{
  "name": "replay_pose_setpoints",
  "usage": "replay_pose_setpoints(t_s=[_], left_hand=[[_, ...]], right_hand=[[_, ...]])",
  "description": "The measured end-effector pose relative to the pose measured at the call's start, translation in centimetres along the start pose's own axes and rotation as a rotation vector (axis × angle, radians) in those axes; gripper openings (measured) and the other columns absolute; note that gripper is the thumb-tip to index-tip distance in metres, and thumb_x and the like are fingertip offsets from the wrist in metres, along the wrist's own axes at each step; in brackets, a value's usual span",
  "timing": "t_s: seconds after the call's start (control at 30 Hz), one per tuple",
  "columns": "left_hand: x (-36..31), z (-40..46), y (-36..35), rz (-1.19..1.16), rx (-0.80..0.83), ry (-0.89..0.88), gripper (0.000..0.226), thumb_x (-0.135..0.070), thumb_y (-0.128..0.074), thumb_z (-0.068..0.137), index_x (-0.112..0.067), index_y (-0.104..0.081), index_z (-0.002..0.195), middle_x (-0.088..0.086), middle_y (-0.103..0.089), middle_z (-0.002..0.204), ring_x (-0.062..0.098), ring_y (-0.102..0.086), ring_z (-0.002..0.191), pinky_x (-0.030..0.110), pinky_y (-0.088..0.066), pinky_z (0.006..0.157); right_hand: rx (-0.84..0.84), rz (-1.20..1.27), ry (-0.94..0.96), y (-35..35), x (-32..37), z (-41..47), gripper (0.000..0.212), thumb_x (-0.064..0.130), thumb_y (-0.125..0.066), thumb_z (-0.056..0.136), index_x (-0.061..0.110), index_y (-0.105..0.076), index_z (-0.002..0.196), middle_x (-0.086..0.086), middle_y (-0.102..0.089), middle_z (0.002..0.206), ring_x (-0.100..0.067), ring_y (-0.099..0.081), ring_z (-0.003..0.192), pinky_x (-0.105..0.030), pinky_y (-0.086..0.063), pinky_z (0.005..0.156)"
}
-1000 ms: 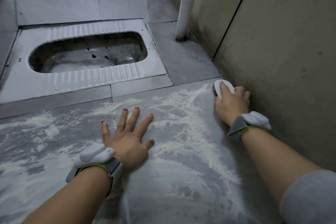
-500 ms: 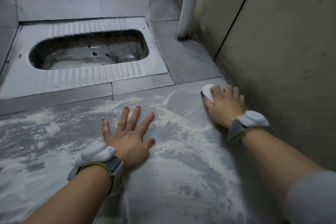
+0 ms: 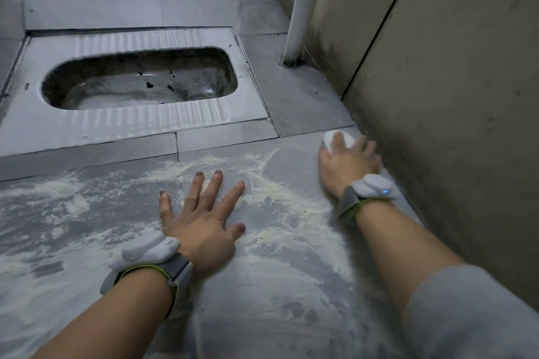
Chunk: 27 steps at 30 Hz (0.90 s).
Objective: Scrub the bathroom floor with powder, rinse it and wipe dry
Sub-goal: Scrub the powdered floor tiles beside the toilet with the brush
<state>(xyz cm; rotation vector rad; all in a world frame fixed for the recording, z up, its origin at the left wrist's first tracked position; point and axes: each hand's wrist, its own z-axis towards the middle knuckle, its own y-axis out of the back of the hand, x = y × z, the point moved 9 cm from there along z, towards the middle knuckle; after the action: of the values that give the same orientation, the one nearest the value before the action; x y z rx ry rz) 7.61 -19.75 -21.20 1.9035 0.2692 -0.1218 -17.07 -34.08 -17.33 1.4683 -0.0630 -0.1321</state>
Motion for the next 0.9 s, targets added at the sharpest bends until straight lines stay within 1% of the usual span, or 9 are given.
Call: replay_pose_setpoints(t_s=[0.1,0.17,0.23,0.3,0.37,0.5,0.57,0.73,0.9], left_hand=[[0.1,0.0,0.1,-0.01,-0.011,0.002,0.066,-0.059,-0.031,0.094,-0.059,0.018,0.139,-0.018,0.032,0.152,0.011,0.035,0.138,0.06,0.019,0.109],[0.2,0.1,-0.1,-0.013,-0.008,0.006,0.067,-0.059,-0.031,0.093,-0.06,0.019,0.138,-0.019,0.032,0.152,0.01,0.035,0.138,0.06,0.019,0.109],[0.4,0.1,-0.1,-0.005,-0.021,0.01,0.067,-0.059,-0.03,0.093,-0.06,0.019,0.138,-0.018,0.032,0.152,0.011,0.035,0.138,0.06,0.019,0.109],[0.2,0.1,0.0,0.001,-0.026,0.009,0.066,-0.059,-0.029,0.093,-0.059,0.019,0.138,-0.018,0.033,0.152,0.011,0.035,0.139,0.06,0.018,0.109],[0.1,0.1,0.0,0.01,-0.018,0.006,0.066,-0.059,-0.029,0.093,-0.059,0.019,0.139,-0.018,0.033,0.152,0.011,0.035,0.138,0.06,0.018,0.109],[0.1,-0.1,-0.1,-0.013,-0.014,0.007,0.066,-0.059,-0.032,0.093,-0.059,0.015,0.14,-0.018,0.029,0.153,0.011,0.033,0.139,0.06,0.019,0.109],[0.1,-0.2,-0.1,-0.027,0.009,0.004,0.066,-0.059,-0.033,0.093,-0.059,0.012,0.141,-0.018,0.028,0.154,0.011,0.032,0.14,0.06,0.019,0.109],[-0.8,-1.9,1.5,-0.172,-0.068,-0.008,0.062,-0.048,-0.041,0.094,-0.046,-0.01,0.148,-0.011,0.007,0.161,0.012,0.013,0.147,0.053,0.008,0.116],[-2.5,-8.8,0.6,-0.154,-0.157,-0.074,0.06,-0.05,-0.035,0.095,-0.042,-0.01,0.149,-0.013,0.002,0.161,0.012,0.009,0.147,0.049,0.001,0.119]], right_hand=[[-0.017,0.058,0.428,0.4,7.8,-4.3,0.04,0.05,-0.028,0.095,0.024,-0.042,0.123,-0.02,-0.046,0.118,-0.036,-0.042,0.105,-0.046,-0.037,0.084],[0.016,0.083,0.628,1.0,8.2,-5.8,0.041,0.052,-0.032,0.095,0.025,-0.042,0.124,-0.016,-0.046,0.116,-0.035,-0.042,0.103,-0.045,-0.039,0.085],[0.023,0.018,0.509,0.8,4.0,-3.2,0.042,0.052,-0.031,0.098,0.023,-0.043,0.126,-0.017,-0.046,0.117,-0.038,-0.043,0.106,-0.045,-0.04,0.09],[0.039,-0.034,0.162,0.3,-2.0,0.1,0.044,0.052,-0.032,0.097,0.021,-0.042,0.128,-0.02,-0.044,0.121,-0.04,-0.042,0.109,-0.047,-0.04,0.093],[0.043,0.009,0.009,0.2,-2.9,0.3,0.048,0.054,-0.033,0.095,0.022,-0.04,0.129,-0.023,-0.043,0.121,-0.04,-0.041,0.109,-0.047,-0.04,0.092],[0.075,0.087,0.452,0.9,4.6,-6.2,0.042,0.056,-0.031,0.096,0.025,-0.039,0.122,-0.016,-0.043,0.115,-0.035,-0.04,0.104,-0.044,-0.038,0.087],[0.095,0.086,0.57,1.4,3.4,-8.5,0.042,0.057,-0.034,0.094,0.024,-0.04,0.12,-0.013,-0.043,0.11,-0.033,-0.041,0.1,-0.043,-0.039,0.084],[0.131,0.023,0.035,0.6,-8.3,-6.9,0.05,0.055,-0.037,0.093,0.016,-0.043,0.122,-0.023,-0.044,0.113,-0.041,-0.044,0.103,-0.047,-0.042,0.089],[0.124,0.073,0.302,1.9,-0.3,-15.2,0.044,0.055,-0.034,0.094,0.022,-0.04,0.122,-0.019,-0.044,0.112,-0.038,-0.042,0.101,-0.045,-0.04,0.085]])
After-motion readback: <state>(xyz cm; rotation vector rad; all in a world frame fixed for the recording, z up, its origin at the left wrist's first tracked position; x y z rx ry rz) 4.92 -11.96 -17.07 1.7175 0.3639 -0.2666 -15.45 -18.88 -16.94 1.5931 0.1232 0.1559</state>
